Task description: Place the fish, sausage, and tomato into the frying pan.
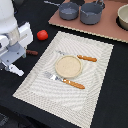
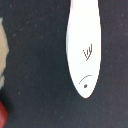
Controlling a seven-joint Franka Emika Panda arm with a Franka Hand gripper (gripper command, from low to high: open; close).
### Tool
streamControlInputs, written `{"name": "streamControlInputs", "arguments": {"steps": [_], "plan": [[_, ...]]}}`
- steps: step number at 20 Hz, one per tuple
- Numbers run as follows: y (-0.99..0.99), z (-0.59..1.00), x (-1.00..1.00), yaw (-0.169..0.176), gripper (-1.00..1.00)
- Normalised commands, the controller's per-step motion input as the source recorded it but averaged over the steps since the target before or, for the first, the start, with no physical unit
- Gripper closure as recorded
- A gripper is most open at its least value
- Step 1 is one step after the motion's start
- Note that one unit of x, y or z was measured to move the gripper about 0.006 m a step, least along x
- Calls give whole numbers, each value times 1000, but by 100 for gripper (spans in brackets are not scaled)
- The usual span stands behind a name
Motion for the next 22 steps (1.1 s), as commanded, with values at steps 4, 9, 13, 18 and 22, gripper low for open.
{"name": "streamControlInputs", "arguments": {"steps": [4, 9, 13, 18, 22], "plan": [[-57, -406, 0, 0, -100], [-91, -320, 0, 0, -100], [-149, -151, 0, 0, -100], [-119, -46, 0, 0, 100], [-48, -5, 0, 0, 100]]}}
